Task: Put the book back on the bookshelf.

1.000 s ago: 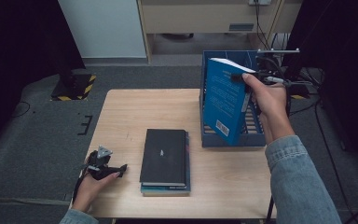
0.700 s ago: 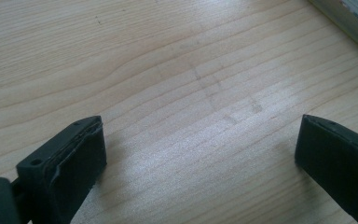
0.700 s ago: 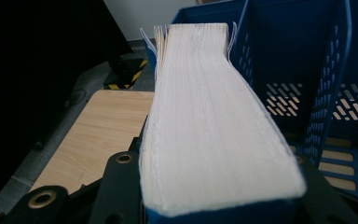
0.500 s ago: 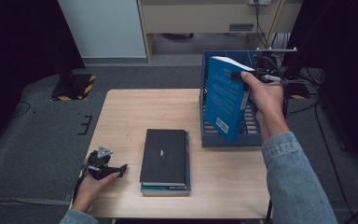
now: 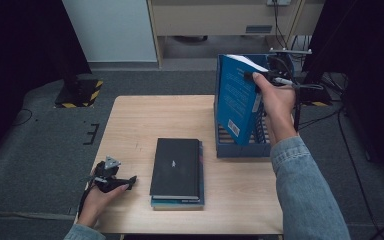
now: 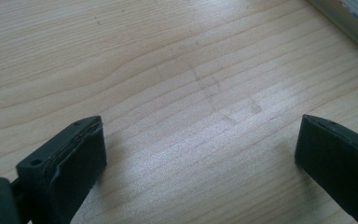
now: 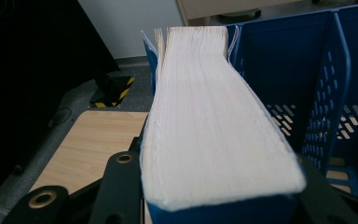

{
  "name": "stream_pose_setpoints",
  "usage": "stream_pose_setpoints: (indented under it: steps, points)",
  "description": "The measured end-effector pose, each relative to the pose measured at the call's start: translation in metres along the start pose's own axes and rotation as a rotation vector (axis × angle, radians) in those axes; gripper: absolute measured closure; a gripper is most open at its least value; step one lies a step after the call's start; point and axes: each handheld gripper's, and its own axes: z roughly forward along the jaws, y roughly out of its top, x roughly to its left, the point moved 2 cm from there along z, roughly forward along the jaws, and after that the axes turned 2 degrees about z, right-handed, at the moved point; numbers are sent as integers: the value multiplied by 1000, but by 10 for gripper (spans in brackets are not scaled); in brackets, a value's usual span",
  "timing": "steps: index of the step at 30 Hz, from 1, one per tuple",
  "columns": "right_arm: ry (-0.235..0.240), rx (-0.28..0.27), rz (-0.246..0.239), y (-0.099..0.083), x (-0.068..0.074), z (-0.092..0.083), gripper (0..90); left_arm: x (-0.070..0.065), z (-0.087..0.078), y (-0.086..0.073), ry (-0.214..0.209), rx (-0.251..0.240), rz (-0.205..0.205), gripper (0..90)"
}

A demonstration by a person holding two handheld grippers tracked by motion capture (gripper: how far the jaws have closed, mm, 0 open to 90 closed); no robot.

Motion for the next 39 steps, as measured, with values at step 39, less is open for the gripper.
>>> stream_pose_setpoints:
  steps: [39]
  points:
    - [-8, 13, 5, 0, -10, 8, 599, -2, 1, 1, -2, -5, 3, 12]
